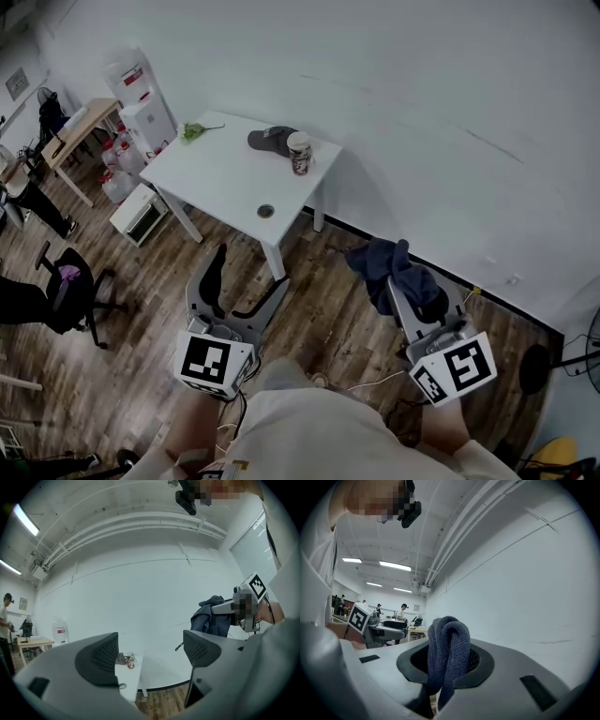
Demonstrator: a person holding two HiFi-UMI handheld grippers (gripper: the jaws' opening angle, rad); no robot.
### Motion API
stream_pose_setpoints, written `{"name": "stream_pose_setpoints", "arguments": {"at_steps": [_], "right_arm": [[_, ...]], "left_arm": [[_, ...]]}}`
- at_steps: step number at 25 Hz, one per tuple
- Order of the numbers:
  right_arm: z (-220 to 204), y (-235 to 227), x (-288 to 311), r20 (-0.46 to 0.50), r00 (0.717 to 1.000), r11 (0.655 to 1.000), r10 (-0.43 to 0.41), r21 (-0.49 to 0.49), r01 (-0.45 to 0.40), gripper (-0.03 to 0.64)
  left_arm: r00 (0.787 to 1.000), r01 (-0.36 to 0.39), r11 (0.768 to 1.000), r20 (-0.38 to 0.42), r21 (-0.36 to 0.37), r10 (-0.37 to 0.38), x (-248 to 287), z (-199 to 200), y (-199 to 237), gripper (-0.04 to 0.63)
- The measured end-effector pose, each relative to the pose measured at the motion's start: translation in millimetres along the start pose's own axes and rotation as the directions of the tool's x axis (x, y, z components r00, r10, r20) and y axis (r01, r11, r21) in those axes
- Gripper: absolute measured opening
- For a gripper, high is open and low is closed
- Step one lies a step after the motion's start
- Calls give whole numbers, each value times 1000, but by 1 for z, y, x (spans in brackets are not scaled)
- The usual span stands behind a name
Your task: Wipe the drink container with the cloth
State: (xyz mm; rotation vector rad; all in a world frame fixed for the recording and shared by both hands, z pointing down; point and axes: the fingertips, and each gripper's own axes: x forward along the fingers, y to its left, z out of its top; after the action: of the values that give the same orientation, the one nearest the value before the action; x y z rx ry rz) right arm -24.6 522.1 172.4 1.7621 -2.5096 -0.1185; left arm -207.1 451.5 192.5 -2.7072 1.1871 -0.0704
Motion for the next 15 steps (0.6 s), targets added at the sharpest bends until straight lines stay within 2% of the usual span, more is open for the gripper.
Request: {"name": "stream_pose_setpoints", "arguments": {"at_steps": [6, 15], "right_arm": [[-9, -23, -7, -6, 1000, 1000, -23, 3, 23, 106], [-46, -65, 8, -42, 996, 997, -72, 25, 73, 106]], "left_arm": [[1000, 0, 999, -14, -45, -1, 18, -10, -8, 425], [999, 14, 1000, -36, -26, -15, 70, -38, -5, 425]]}}
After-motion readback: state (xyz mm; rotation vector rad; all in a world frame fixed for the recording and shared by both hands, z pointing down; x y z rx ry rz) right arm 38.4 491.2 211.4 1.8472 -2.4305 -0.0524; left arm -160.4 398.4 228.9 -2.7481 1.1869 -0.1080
